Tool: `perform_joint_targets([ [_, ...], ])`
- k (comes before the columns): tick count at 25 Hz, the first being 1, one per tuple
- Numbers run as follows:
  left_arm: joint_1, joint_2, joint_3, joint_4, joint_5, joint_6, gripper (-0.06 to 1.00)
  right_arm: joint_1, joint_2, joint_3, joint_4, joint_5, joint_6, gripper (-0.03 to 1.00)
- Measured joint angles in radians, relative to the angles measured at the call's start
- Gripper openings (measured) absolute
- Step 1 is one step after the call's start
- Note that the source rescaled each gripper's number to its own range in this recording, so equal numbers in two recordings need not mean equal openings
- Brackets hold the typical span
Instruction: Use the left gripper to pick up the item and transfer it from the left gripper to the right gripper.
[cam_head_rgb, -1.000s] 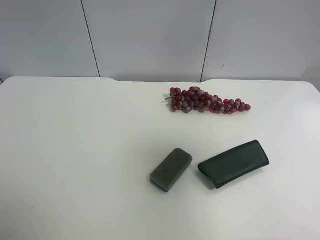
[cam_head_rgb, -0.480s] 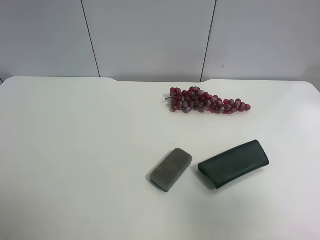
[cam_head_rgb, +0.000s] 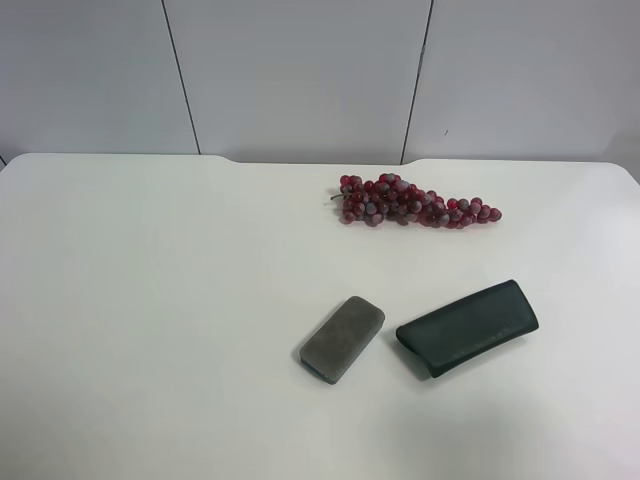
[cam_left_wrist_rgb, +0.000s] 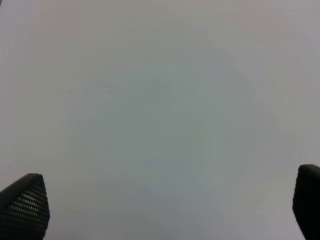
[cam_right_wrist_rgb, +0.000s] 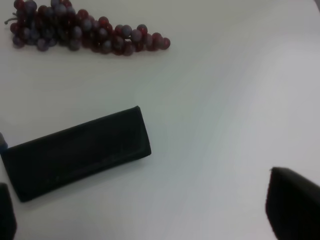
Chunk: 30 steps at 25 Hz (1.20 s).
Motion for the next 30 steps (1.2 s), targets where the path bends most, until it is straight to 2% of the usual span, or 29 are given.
perform_joint_targets([
  [10, 0.0, 0.0, 0.0, 0.0, 0.0, 0.0, 0.99, 0.003, 0.0, 0.002, 0.0, -0.013, 0.004, 1.0],
  [17, 0.0, 0.0, 0.0, 0.0, 0.0, 0.0, 0.99, 0.093, 0.0, 0.002, 0.0, -0.013, 0.005, 1.0],
  [30, 0.0, 0.0, 0.0, 0.0, 0.0, -0.001, 0.99, 0.094, 0.0, 0.002, 0.0, -0.013, 0.005, 1.0],
])
